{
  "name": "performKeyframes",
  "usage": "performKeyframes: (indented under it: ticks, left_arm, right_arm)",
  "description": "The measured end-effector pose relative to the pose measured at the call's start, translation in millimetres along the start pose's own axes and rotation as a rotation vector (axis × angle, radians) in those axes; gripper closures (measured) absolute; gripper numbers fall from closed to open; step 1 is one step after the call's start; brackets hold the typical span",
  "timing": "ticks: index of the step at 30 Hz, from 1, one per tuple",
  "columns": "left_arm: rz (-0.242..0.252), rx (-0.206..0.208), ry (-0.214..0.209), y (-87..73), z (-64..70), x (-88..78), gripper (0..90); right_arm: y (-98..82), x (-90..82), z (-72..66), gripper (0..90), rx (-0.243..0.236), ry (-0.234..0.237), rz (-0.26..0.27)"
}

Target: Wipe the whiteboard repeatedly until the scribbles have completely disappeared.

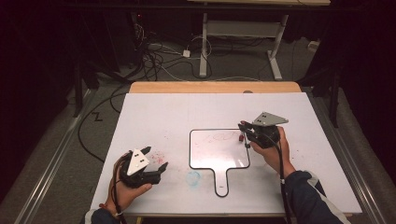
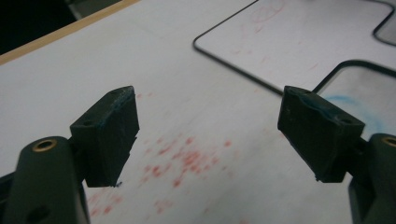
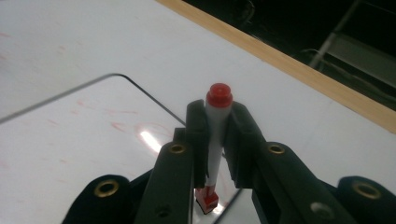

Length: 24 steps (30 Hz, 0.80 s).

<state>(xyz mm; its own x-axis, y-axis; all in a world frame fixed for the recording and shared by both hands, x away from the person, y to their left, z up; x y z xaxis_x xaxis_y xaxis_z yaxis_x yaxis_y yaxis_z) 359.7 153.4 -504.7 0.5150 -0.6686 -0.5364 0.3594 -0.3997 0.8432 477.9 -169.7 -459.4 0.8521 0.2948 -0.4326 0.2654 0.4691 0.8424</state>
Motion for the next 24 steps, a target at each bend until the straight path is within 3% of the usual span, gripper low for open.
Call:
performKeyframes:
  ticks: [2, 4, 8, 13, 15, 17, 20, 22, 24]
  left_arm:
    - [-0.009, -0.011, 0.018, -7.7, -2.9, -4.3, 19.5]
    - [-0.011, -0.030, 0.009, -12.2, -2.9, -5.8, 19.5]
    - [-0.019, -0.030, -0.005, -12.5, -0.3, -3.6, 19.5]
    - [-0.020, -0.023, -0.025, -11.0, 5.3, 0.1, 19.5]
    - [-0.018, -0.025, -0.027, -10.6, 5.3, 0.3, 19.5]
    - [-0.020, -0.028, -0.028, -11.3, 4.8, 0.6, 19.5]
    - [-0.017, -0.033, -0.027, -11.8, 3.5, 1.0, 19.5]
    - [-0.009, -0.040, -0.041, -10.9, 4.4, 0.5, 19.5]
    - [-0.003, -0.040, -0.041, -9.8, 5.0, 0.0, 19.5]
  right_arm:
    - [0.8, 3.4, 2.9, 81.5, -0.003, -0.002, 0.003]
    - [0.7, 5.3, 6.3, 81.5, -0.027, -0.021, 0.002]
    - [-0.5, 4.2, 7.2, 81.5, -0.006, 0.021, 0.003]
    - [-0.7, 3.4, 6.7, 81.5, 0.060, 0.077, 0.002]
    - [0.2, 5.2, 6.5, 81.6, 0.046, 0.063, 0.005]
    - [-0.5, 8.3, 11.7, 81.6, 0.008, -0.009, 0.002]
    - [-0.6, 10.6, 14.3, 81.6, 0.027, -0.019, 0.013]
    - [0.0, 9.5, 10.6, 81.6, 0.024, -0.004, 0.012]
    - [1.0, 6.3, 4.0, 81.6, 0.062, 0.054, 0.011]
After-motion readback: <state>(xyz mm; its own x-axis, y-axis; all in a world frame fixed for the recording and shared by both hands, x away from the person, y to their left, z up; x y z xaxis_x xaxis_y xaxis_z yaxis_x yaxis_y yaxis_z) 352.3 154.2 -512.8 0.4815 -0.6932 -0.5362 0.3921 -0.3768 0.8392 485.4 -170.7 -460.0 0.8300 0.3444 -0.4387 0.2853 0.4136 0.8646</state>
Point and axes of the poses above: each handheld gripper's, and its own axes: x roughly forward along the jaws, y roughly out of its top, z roughly to its right, the point moved 9 cm from there along x, roughly forward along the jaws, and after that the axes turned 15 degrees about -y, right-handed, at the moved point
